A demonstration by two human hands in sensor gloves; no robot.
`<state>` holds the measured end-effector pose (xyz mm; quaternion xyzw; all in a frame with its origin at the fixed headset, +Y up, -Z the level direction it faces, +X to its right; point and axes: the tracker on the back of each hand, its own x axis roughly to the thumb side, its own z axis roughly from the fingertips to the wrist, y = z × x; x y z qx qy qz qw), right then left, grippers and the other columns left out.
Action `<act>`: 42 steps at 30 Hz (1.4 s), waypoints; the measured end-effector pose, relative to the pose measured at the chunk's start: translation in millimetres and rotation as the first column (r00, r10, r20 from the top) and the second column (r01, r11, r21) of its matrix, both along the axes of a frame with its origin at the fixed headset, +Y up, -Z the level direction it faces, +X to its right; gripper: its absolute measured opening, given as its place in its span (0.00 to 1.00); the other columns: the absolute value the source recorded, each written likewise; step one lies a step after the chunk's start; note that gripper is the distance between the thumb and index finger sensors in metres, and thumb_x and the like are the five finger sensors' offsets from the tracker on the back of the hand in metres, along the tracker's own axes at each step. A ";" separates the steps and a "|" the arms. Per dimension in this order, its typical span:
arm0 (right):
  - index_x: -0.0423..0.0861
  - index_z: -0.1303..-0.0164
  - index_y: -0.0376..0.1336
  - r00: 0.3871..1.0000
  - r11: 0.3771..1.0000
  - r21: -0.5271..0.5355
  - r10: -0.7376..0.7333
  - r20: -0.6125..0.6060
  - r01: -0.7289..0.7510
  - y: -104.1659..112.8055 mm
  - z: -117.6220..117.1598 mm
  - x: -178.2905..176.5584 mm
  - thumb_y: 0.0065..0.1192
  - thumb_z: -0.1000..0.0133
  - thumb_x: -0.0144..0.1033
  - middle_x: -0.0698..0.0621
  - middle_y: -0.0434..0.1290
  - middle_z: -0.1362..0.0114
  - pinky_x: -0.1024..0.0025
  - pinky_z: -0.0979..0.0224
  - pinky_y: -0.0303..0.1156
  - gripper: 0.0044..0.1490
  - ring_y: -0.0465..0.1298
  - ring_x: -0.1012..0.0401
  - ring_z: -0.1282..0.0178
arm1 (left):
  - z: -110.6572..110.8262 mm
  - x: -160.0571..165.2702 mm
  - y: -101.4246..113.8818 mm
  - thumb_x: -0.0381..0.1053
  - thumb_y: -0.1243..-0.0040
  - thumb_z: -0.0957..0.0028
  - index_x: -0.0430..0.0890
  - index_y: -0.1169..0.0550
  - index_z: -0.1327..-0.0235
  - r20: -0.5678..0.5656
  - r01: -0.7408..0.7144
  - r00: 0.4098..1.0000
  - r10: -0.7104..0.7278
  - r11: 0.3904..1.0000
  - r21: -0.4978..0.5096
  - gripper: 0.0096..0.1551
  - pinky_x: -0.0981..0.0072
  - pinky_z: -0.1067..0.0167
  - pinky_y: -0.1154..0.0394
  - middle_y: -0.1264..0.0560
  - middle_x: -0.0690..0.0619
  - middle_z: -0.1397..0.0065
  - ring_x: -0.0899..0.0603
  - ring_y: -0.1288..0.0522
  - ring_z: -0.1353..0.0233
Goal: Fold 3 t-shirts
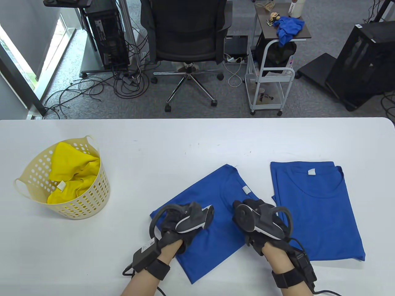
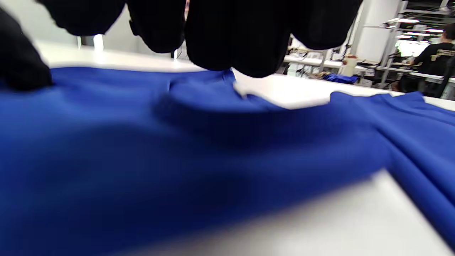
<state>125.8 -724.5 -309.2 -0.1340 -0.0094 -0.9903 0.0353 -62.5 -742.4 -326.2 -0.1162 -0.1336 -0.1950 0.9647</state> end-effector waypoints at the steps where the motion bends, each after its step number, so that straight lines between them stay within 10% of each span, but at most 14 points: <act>1: 0.54 0.33 0.63 1.000 0.999 -0.035 0.028 -0.004 -0.028 -8.1 -1.1 -1.9 0.60 0.51 0.52 0.46 0.70 0.27 0.41 0.32 0.66 0.35 0.73 0.44 0.31 | 1.0 1.4 1.4 0.72 0.57 0.56 0.69 0.28 0.39 0.009 -0.014 1.000 0.014 1.000 -0.011 0.31 0.56 0.37 0.22 0.21 0.56 0.41 0.53 0.18 0.47; 8: 0.55 0.26 0.51 0.992 0.975 -0.181 0.129 -0.013 -0.129 -35.3 -5.4 -6.5 0.57 0.53 0.60 0.44 0.57 0.20 0.41 0.29 0.63 0.45 0.63 0.42 0.25 | -5.2 -10.5 17.3 0.70 0.54 0.55 0.68 0.23 0.43 -0.022 -0.177 0.984 0.177 0.984 0.011 0.28 0.55 0.38 0.22 0.18 0.61 0.44 0.54 0.17 0.48; 14: 0.58 0.28 0.52 0.993 0.957 -0.265 0.113 -0.019 -0.114 -31.2 -10.8 -9.5 0.64 0.53 0.45 0.45 0.54 0.18 0.40 0.27 0.60 0.42 0.60 0.40 0.23 | -18.0 -40.2 22.5 0.72 0.54 0.55 0.64 0.29 0.33 -0.159 -0.142 0.975 0.157 0.984 0.106 0.34 0.51 0.32 0.26 0.23 0.59 0.33 0.51 0.20 0.37; 24: 0.65 0.32 0.54 0.982 0.950 -0.254 0.165 -0.091 -0.183 -21.6 -8.0 -6.9 0.69 0.54 0.39 0.49 0.53 0.17 0.41 0.26 0.60 0.41 0.60 0.42 0.22 | -29.4 -55.5 -2.1 0.73 0.57 0.56 0.61 0.28 0.33 -0.277 -0.052 0.960 0.041 0.998 -0.030 0.38 0.50 0.31 0.28 0.25 0.56 0.31 0.49 0.21 0.35; 29: 0.50 0.36 0.65 0.982 0.998 0.062 -0.029 0.184 0.018 7.5 -14.7 37.1 0.62 0.51 0.49 0.45 0.70 0.29 0.43 0.33 0.66 0.33 0.72 0.45 0.34 | -36.6 -54.6 -2.1 0.75 0.60 0.57 0.60 0.28 0.34 -0.304 -0.057 0.952 0.046 0.998 -0.026 0.40 0.49 0.31 0.28 0.24 0.56 0.31 0.49 0.21 0.35; 37: 0.45 0.32 0.63 0.958 0.990 -0.096 0.128 0.256 -0.107 -36.0 -31.8 26.4 0.55 0.53 0.61 0.42 0.68 0.30 0.41 0.32 0.63 0.45 0.70 0.43 0.35 | -47.1 -48.3 -10.9 0.77 0.57 0.61 0.58 0.33 0.28 -0.324 0.067 0.945 -0.052 0.997 0.034 0.47 0.49 0.28 0.31 0.29 0.54 0.28 0.47 0.24 0.32; 42: 0.44 0.33 0.62 0.957 0.990 -0.137 0.063 0.283 -0.024 -34.2 -39.0 9.8 0.60 0.50 0.49 0.43 0.69 0.32 0.42 0.32 0.64 0.37 0.72 0.47 0.38 | -38.4 -40.1 0.6 0.67 0.49 0.55 0.60 0.31 0.31 -0.277 -0.022 0.960 0.033 0.999 0.041 0.35 0.49 0.28 0.30 0.28 0.57 0.29 0.48 0.24 0.33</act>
